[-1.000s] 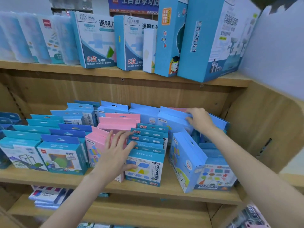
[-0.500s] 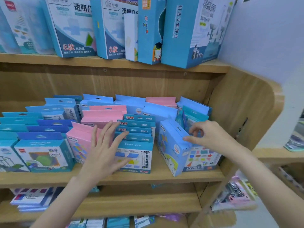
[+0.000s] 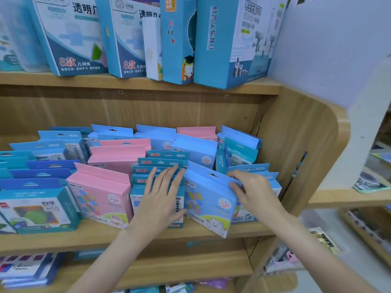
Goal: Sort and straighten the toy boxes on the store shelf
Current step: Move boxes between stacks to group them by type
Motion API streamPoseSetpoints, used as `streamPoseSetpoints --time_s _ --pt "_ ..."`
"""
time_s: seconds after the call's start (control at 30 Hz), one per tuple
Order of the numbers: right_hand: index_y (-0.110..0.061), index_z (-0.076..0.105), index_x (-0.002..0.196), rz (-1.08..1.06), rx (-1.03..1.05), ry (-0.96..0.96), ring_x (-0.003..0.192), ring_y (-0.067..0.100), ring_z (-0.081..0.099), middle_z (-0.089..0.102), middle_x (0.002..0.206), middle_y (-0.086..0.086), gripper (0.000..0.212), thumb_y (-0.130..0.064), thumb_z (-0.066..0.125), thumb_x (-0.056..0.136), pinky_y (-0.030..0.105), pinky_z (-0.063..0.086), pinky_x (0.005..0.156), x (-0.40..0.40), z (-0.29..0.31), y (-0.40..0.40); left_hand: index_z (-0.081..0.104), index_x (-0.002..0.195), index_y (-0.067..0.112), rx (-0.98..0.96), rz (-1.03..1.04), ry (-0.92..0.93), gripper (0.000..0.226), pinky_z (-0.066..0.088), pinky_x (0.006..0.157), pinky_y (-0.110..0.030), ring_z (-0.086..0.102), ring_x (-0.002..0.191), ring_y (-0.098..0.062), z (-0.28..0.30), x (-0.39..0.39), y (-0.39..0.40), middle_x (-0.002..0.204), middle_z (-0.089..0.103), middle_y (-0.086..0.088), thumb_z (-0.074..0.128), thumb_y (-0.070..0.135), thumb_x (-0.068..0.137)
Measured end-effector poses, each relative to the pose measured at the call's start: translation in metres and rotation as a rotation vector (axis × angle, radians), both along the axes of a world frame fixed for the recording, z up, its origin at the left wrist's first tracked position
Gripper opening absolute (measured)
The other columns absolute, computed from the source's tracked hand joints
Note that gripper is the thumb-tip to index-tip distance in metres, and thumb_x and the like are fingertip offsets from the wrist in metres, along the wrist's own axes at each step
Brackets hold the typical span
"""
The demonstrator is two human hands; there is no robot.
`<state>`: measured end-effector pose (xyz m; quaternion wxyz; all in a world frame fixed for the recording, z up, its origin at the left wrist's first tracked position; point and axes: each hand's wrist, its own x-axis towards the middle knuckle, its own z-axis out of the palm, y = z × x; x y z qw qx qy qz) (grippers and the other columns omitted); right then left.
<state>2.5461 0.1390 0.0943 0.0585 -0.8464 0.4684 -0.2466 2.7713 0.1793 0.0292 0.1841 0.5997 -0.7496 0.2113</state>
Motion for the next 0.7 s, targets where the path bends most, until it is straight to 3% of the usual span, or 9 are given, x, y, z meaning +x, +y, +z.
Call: streamPoseSetpoints --time_s 0.1,0.23,0.37,0.43,0.5,0.63,0.7 --pt "-0.013 0.057 0.110 0.020 0.046 0.025 0.086 0.017 0.056 0.064 0.106 0.003 0.022 -0.021 0.053 0.091 0.030 0.041 0.076 -0.001 0.000 0.000 0.032 0.138 0.007 -0.024 -0.016 0.003 0.104 0.012 0.110 -0.050 0.037 0.125 -0.029 -0.002 0.001 -0.001 0.134 0.048 -0.015 0.078 0.052 0.057" --pt "-0.016 0.064 0.095 -0.041 0.044 -0.098 0.061 -0.002 0.046 0.066 0.086 -0.005 0.026 -0.039 0.062 0.082 0.021 0.041 0.061 -0.009 0.029 -0.017 0.031 0.139 0.011 -0.084 -0.034 0.019 0.099 0.010 0.110 -0.053 0.031 0.131 -0.028 0.005 -0.007 0.000 0.139 0.043 -0.014 0.076 0.052 0.061" --pt "-0.002 0.064 0.091 -0.214 0.212 0.066 0.080 0.026 0.061 0.066 0.084 0.014 0.050 -0.050 0.061 0.079 0.038 0.050 0.068 0.010 0.044 -0.073 0.029 0.141 0.017 -0.083 -0.040 -0.025 0.097 0.005 0.112 -0.053 0.028 0.133 -0.029 0.013 -0.026 -0.007 0.143 0.039 -0.012 0.074 0.053 0.063" --pt "-0.004 0.053 0.064 -0.214 0.280 0.143 0.064 0.026 0.053 0.052 0.062 0.012 0.042 -0.042 0.062 0.081 0.034 0.039 0.051 0.025 0.037 -0.093 0.030 0.142 0.019 -0.045 -0.026 -0.044 0.096 0.005 0.111 -0.054 0.028 0.133 -0.030 0.013 -0.031 -0.011 0.144 0.039 -0.011 0.073 0.053 0.063" --pt "-0.011 0.035 0.052 -0.235 0.291 0.140 0.051 0.020 0.038 0.037 0.052 0.005 0.041 -0.024 0.061 0.081 0.028 0.025 0.044 0.030 0.033 -0.107 0.032 0.141 0.020 -0.020 -0.019 -0.044 0.095 0.007 0.110 -0.054 0.030 0.132 -0.030 0.010 -0.033 -0.014 0.143 0.040 -0.011 0.074 0.051 0.062" --pt "-0.010 0.032 0.046 -0.319 0.274 -0.055 0.049 0.021 0.032 0.032 0.046 0.007 0.042 -0.009 0.060 0.077 0.028 0.030 0.053 0.019 0.031 -0.120 0.031 0.141 0.020 -0.029 -0.019 -0.021 0.092 0.011 0.110 -0.053 0.033 0.130 -0.029 0.006 -0.033 -0.015 0.142 0.041 -0.011 0.074 0.045 0.064" --pt "-0.007 0.039 0.047 -0.329 0.282 -0.139 0.048 0.020 0.036 0.038 0.047 0.008 0.037 -0.008 0.060 0.078 0.028 0.034 0.056 0.019 0.032 -0.118 0.030 0.141 0.020 -0.050 -0.027 -0.032 0.093 0.012 0.109 -0.053 0.035 0.129 -0.029 0.006 -0.033 -0.016 0.142 0.041 -0.011 0.075 0.044 0.063"
